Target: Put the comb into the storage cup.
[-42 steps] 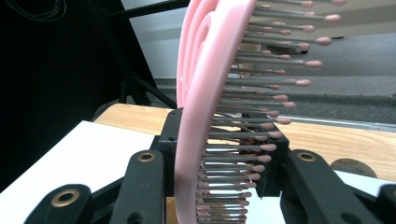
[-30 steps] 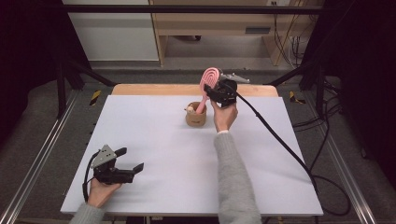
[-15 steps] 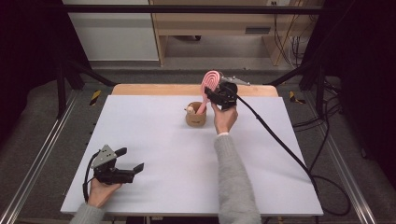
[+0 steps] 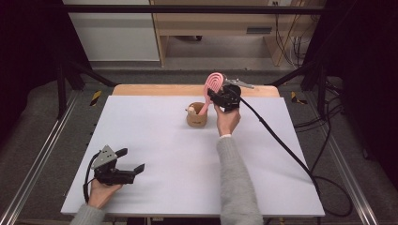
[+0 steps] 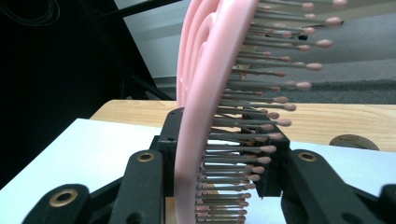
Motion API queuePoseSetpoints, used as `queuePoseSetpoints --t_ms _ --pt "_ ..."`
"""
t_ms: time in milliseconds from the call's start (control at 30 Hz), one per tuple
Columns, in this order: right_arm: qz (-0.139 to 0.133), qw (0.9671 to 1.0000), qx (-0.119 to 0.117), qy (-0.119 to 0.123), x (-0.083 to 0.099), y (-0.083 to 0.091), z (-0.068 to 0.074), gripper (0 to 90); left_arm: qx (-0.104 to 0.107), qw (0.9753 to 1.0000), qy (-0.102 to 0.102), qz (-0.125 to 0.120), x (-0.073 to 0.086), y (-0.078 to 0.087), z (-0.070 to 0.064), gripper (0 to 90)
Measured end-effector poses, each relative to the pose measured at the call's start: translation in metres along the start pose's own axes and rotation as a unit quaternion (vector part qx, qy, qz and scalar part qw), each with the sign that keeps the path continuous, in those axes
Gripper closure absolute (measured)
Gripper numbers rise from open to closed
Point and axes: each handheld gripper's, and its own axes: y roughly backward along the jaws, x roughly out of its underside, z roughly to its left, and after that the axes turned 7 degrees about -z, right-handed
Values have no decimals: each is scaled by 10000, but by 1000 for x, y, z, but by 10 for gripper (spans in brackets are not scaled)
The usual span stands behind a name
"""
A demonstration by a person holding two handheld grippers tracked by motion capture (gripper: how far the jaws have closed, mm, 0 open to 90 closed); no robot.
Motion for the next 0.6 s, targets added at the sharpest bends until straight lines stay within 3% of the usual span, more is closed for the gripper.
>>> queuePoseSetpoints --t_ms 300,600 --pt "27 9999 -75 84 -1 4 -5 596 5 10000 -16 24 0 -1 0 40" --pt "103 9998 -100 157 -2 8 -8 468 4 10000 0 18 1 -1 0 39"
